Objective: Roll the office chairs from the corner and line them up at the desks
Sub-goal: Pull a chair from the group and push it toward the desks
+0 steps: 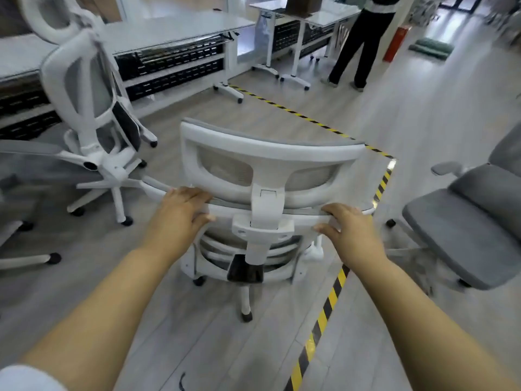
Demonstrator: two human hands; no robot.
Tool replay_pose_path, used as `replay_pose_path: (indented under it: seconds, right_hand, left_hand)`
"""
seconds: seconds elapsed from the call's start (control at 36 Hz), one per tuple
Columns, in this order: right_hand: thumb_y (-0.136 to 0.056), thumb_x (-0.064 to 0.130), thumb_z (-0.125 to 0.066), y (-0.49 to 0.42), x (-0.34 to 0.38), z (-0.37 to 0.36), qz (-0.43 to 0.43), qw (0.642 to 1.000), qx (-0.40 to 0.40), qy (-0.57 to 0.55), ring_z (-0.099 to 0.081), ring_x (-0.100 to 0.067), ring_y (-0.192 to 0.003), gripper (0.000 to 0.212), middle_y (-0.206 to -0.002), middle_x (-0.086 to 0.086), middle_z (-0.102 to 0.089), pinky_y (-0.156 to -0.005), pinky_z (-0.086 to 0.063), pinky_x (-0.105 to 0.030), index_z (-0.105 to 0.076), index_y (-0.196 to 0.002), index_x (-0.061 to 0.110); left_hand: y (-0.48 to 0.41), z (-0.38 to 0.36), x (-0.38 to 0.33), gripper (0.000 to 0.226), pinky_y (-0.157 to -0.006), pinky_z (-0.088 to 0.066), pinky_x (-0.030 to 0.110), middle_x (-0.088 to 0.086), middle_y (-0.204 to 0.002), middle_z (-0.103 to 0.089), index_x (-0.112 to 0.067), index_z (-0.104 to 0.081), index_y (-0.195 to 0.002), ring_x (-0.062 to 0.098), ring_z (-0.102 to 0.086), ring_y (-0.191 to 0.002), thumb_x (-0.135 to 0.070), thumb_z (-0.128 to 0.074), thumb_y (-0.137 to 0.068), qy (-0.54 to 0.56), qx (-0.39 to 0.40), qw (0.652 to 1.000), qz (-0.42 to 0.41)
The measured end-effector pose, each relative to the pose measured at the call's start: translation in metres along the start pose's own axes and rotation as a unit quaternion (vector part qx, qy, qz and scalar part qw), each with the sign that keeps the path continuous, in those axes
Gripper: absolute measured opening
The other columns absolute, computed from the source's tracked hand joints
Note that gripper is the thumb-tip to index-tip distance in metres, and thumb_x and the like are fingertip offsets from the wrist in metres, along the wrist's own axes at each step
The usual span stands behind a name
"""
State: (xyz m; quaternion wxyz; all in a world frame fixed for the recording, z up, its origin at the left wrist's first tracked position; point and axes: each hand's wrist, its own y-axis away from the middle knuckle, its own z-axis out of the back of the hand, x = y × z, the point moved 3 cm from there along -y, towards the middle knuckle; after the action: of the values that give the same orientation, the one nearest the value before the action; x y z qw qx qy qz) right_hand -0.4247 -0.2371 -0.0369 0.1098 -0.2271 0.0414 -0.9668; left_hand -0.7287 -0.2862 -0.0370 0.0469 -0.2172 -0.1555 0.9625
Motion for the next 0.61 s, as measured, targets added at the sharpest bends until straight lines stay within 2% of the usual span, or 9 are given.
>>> replay_pose_path:
  seconds: [0.08, 0.17, 0.22, 0.33, 0.44, 0.53, 0.61]
  right_hand:
    - [-0.087, 0.035, -0.063, -0.044, 0.006, -0.010, 0.021, 1.000, 0.011, -0.009, -0.046, -0.027, -0.106, 0.038, -0.115, -0.004, -0.059, -0.076, -0.034, -0.030, -0.059, -0.119, 0.016]
    - [-0.086, 0.036, -0.062, -0.088, 0.014, -0.021, 0.039, 0.999, 0.018, -0.012, -0.046, -0.026, -0.104, 0.037, -0.115, -0.002, -0.059, -0.078, -0.039, -0.034, -0.059, -0.118, 0.017]
    - [-0.086, 0.036, -0.063, -0.119, 0.020, -0.028, 0.044, 0.999, 0.023, -0.016, -0.047, -0.025, -0.105, 0.038, -0.113, -0.002, -0.059, -0.080, -0.041, -0.037, -0.059, -0.118, 0.017]
    - [-0.085, 0.035, -0.064, -0.181, 0.034, -0.040, 0.051, 0.998, 0.031, -0.023, -0.049, -0.028, -0.103, 0.037, -0.109, -0.004, -0.061, -0.081, -0.039, -0.034, -0.060, -0.117, 0.015]
    - [-0.086, 0.032, -0.064, -0.240, 0.050, -0.051, 0.034, 0.998, 0.045, -0.037, -0.048, -0.026, -0.106, 0.037, -0.113, -0.003, -0.059, -0.086, -0.035, -0.030, -0.060, -0.118, 0.015]
    - [-0.085, 0.030, -0.065, -0.284, 0.063, -0.060, 0.034, 0.998, 0.042, -0.038, -0.049, -0.027, -0.109, 0.037, -0.116, -0.005, -0.059, -0.094, -0.033, -0.033, -0.060, -0.118, 0.013]
    - [-0.085, 0.029, -0.066, -0.331, 0.071, -0.070, 0.036, 0.998, 0.042, -0.038, -0.049, -0.027, -0.109, 0.036, -0.116, -0.005, -0.060, -0.094, -0.034, -0.033, -0.060, -0.118, 0.013]
  left_hand:
    - [-0.027, -0.001, 0.020, 0.036, -0.099, -0.031, 0.039, 0.010, -0.121, -0.059, -0.010, -0.061, -0.118, 0.028, -0.045, -0.112, -0.022, -0.066, -0.084, -0.021, 0.002, 1.000, 0.018]
    - [-0.056, -0.002, 0.042, 0.036, -0.098, -0.031, 0.038, 0.010, -0.121, -0.060, -0.008, -0.062, -0.118, 0.029, -0.046, -0.112, -0.023, -0.066, -0.084, -0.034, -0.009, 0.999, 0.032]
    - [-0.078, -0.001, 0.056, 0.037, -0.098, -0.032, 0.039, 0.010, -0.119, -0.061, -0.008, -0.062, -0.116, 0.030, -0.048, -0.112, -0.028, -0.063, -0.085, -0.043, -0.015, 0.998, 0.039]
    - [-0.125, -0.001, 0.091, 0.048, -0.100, -0.034, 0.044, 0.007, -0.118, -0.062, -0.011, -0.063, -0.117, 0.029, -0.051, -0.110, -0.039, -0.052, -0.080, -0.057, -0.002, 0.997, 0.044]
    - [-0.175, -0.005, 0.124, 0.043, -0.099, -0.034, 0.043, 0.008, -0.116, -0.064, -0.011, -0.063, -0.117, 0.029, -0.052, -0.109, -0.037, -0.058, -0.082, -0.067, -0.009, 0.997, 0.044]
    - [-0.213, -0.009, 0.148, 0.044, -0.096, -0.034, 0.039, 0.007, -0.116, -0.064, -0.013, -0.062, -0.117, 0.029, -0.052, -0.107, -0.037, -0.055, -0.082, -0.073, -0.005, 0.996, 0.041]
    - [-0.252, -0.011, 0.172, 0.038, -0.095, -0.034, 0.039, 0.008, -0.116, -0.063, -0.013, -0.062, -0.116, 0.029, -0.051, -0.108, -0.033, -0.058, -0.085, -0.073, -0.014, 0.996, 0.043]
